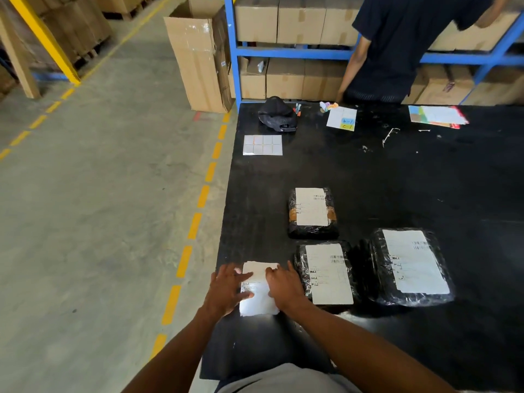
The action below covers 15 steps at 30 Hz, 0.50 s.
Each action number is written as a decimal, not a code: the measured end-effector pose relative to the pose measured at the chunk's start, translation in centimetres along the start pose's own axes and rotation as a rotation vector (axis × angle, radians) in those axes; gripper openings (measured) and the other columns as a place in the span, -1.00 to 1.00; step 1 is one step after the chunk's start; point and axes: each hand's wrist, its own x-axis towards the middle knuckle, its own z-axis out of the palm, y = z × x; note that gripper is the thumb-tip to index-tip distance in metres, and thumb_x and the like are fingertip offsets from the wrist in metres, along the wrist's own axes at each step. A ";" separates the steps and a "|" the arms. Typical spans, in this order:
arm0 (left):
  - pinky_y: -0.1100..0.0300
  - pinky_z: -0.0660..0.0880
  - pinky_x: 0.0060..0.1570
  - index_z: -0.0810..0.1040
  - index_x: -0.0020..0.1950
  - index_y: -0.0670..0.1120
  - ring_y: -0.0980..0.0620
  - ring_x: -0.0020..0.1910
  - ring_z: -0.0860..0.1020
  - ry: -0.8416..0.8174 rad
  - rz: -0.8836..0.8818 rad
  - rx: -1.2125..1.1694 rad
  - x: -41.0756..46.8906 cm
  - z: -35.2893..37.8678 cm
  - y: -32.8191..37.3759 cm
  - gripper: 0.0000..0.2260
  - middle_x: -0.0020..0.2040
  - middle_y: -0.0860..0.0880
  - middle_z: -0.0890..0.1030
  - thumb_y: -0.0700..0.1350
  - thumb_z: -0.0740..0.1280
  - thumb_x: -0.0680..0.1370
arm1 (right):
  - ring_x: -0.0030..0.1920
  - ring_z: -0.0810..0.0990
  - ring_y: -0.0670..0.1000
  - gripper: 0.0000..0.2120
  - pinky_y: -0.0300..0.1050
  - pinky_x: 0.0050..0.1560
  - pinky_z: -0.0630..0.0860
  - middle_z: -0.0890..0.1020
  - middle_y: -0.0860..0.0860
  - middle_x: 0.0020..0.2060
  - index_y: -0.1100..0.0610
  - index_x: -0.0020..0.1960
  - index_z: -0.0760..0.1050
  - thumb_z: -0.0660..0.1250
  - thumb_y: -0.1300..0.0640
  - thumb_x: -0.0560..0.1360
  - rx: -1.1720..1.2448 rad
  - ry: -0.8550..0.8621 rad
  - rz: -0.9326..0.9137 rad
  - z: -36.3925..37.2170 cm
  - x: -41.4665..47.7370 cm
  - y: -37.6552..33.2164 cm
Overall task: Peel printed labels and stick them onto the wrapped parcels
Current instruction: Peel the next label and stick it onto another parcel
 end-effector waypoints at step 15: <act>0.18 0.58 0.15 0.10 0.57 0.15 -0.02 0.19 0.66 0.152 0.156 -1.148 -0.3 -9.0 9.5 -0.20 0.19 -0.12 0.68 -0.30 0.46 0.51 | 0.20 0.64 0.02 -0.40 0.07 0.28 0.59 0.60 0.07 0.30 0.15 0.48 0.39 0.52 0.08 0.51 1.331 0.043 0.147 -9.8 -2.7 9.4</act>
